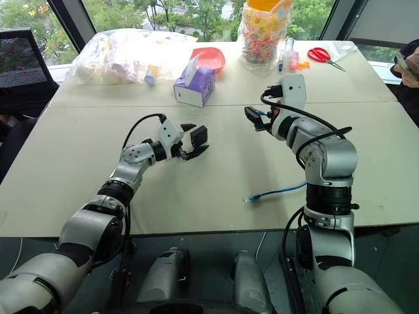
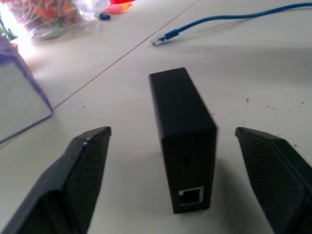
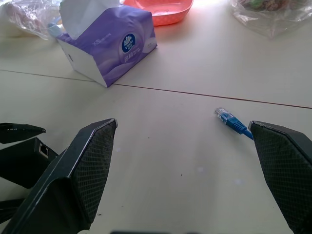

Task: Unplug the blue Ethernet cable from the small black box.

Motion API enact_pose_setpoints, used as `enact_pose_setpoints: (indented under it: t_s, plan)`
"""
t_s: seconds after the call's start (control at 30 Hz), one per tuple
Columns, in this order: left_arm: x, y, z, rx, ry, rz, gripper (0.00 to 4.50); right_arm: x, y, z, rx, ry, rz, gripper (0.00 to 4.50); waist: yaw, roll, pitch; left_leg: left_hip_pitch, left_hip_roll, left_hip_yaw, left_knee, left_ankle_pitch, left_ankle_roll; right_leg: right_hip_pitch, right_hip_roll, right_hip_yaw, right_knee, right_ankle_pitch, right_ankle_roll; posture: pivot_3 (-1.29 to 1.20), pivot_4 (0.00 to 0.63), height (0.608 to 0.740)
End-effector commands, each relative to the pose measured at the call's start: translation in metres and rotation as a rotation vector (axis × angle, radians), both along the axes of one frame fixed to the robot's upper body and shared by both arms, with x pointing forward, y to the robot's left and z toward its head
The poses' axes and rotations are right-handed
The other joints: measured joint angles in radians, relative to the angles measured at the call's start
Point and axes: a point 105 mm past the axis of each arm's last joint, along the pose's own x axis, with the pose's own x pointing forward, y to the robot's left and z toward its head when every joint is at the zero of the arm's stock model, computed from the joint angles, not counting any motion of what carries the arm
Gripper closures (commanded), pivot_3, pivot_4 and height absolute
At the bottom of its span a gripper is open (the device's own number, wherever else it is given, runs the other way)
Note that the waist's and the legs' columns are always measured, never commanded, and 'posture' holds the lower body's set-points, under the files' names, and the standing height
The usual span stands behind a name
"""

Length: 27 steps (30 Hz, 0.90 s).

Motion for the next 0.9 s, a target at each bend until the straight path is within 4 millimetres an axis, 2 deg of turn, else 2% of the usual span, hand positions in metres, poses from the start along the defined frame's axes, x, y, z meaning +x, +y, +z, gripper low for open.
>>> enact_pose_setpoints:
  t_s: [0.03,0.23,0.43,0.67,0.77,0.9]
  plan:
    - [0.001,0.007,0.013,-0.058,0.040,-0.014,0.01,-0.004,0.006,0.018,0.010,-0.073,0.022,0.00,-0.001,0.000,0.000,0.000,0.000,0.000,0.000,0.000,0.000,0.000,0.000,0.000,0.000,0.000,0.000,0.00,0.150,0.735]
    - [-0.019,0.022,0.035,-0.179,0.139,-0.099,0.01,-0.007,0.005,0.024,0.005,-0.085,0.032,0.00,-0.007,0.000,0.000,0.000,0.000,0.000,-0.001,0.000,0.000,0.000,0.000,0.000,0.000,0.000,0.000,0.00,0.150,0.735]
    - [-0.042,0.044,0.058,-0.179,0.155,-0.099,0.01,-0.017,0.004,0.027,-0.028,-0.082,0.077,0.00,-0.017,0.000,0.000,0.000,0.000,-0.001,0.000,0.000,0.000,0.000,0.000,0.000,0.001,0.000,0.000,0.00,0.150,0.735]
    - [-0.076,0.068,0.073,-0.085,0.161,-0.124,0.01,-0.070,0.027,0.017,-0.140,-0.024,0.409,0.00,-0.023,0.000,0.000,0.001,0.001,-0.001,-0.001,0.000,0.000,0.000,0.000,0.000,0.000,0.000,0.000,0.00,0.150,0.735]
    - [-0.092,0.078,0.080,-0.048,0.188,-0.132,0.01,-0.102,0.035,0.010,-0.203,0.008,0.573,0.00,-0.024,0.000,0.000,0.001,0.001,-0.001,-0.001,0.000,0.000,0.001,0.000,0.000,0.000,-0.002,-0.004,0.00,0.150,0.735]
    - [-0.097,0.084,0.086,-0.062,0.205,-0.101,0.01,-0.113,0.033,0.006,-0.207,0.039,0.619,0.00,-0.022,0.000,0.000,0.003,0.001,-0.001,0.000,0.000,0.000,0.003,0.000,0.000,-0.001,-0.003,-0.005,0.00,0.150,0.735]
